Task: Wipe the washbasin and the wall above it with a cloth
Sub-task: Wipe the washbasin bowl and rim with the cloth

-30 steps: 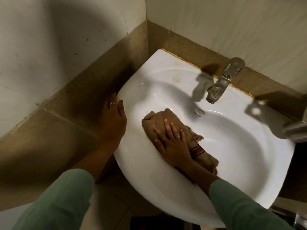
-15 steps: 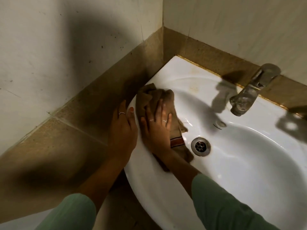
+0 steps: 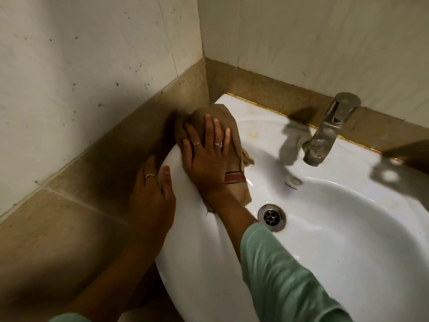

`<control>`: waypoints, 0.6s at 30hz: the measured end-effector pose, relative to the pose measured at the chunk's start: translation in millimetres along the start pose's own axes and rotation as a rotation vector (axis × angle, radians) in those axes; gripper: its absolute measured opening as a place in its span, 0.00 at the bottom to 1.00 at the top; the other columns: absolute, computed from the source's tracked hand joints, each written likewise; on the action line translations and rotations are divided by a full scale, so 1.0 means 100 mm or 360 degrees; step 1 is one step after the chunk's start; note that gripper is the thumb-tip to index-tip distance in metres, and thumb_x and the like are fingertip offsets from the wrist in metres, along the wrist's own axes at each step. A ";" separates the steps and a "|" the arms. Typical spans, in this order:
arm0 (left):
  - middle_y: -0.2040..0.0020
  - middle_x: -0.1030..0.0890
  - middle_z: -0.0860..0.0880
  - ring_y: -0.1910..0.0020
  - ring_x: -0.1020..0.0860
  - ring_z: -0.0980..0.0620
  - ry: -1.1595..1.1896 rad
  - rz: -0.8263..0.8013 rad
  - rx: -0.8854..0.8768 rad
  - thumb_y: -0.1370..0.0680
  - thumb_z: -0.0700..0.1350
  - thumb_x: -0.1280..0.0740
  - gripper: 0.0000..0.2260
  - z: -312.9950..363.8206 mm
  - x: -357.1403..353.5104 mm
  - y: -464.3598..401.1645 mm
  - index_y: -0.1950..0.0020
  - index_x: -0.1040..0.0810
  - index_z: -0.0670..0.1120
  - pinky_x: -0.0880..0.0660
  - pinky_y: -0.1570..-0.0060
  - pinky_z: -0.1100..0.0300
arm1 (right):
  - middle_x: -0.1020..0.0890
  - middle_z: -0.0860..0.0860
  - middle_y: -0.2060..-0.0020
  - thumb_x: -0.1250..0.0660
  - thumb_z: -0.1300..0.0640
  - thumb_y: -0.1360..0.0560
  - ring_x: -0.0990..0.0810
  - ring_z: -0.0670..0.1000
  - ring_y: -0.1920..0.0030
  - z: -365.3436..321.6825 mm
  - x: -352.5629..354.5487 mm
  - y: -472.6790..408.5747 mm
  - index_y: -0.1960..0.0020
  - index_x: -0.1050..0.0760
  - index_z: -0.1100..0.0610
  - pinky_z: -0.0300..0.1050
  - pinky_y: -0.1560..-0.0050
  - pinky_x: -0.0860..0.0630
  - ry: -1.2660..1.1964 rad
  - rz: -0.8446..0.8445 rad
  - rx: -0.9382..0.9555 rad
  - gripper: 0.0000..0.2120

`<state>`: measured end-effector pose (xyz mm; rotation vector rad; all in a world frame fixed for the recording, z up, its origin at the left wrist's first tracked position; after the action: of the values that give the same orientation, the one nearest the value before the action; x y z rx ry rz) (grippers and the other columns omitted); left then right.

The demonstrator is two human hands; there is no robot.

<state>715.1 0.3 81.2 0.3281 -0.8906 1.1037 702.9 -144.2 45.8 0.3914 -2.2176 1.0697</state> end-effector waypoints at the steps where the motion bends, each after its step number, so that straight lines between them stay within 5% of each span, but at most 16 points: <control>1: 0.29 0.33 0.41 0.32 0.32 0.42 -0.0026 -0.0001 -0.0030 0.23 0.57 0.51 0.28 0.02 0.00 0.01 0.28 0.37 0.43 0.37 0.40 0.57 | 0.27 0.61 0.33 0.43 0.46 0.21 0.31 0.62 0.32 0.08 0.02 -0.07 0.35 0.24 0.53 0.59 0.28 0.43 0.0114 0.0022 0.0103 0.20; 9: 0.28 0.34 0.42 0.33 0.31 0.39 -0.0179 -0.0096 -0.0097 0.25 0.65 0.57 0.34 0.01 -0.01 0.02 0.26 0.39 0.46 0.32 0.36 0.44 | 0.25 0.67 0.38 0.50 0.46 0.20 0.26 0.67 0.38 0.61 0.42 -0.08 0.30 0.33 0.60 0.62 0.39 0.28 0.0886 -0.0465 0.0071 0.25; 14: 0.28 0.34 0.40 0.32 0.33 0.40 -0.0160 -0.0121 -0.0052 0.24 0.59 0.52 0.31 0.07 0.03 0.02 0.27 0.38 0.43 0.35 0.35 0.46 | 0.26 0.70 0.39 0.55 0.53 0.19 0.27 0.70 0.39 0.78 0.84 0.18 0.30 0.33 0.64 0.64 0.41 0.29 0.1029 -0.0450 -0.0129 0.25; 18: 0.31 0.29 0.39 0.36 0.28 0.39 -0.0197 -0.0133 -0.0073 0.22 0.56 0.49 0.27 0.08 0.03 0.03 0.29 0.34 0.41 0.29 0.40 0.47 | 0.27 0.70 0.38 0.49 0.49 0.20 0.27 0.69 0.38 0.76 0.87 0.17 0.30 0.33 0.62 0.62 0.39 0.29 0.1031 -0.0464 -0.0301 0.24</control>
<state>709.5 -1.8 88.0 0.3952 -1.0014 0.9926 596.7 -192.0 57.6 0.2304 -1.6047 0.6930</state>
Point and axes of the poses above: each hand's wrist, its own y-axis away from the middle knuckle, its own x-axis out of the back of the hand, z = x × y, the point moved 4 cm from there along -y, towards the middle knuckle
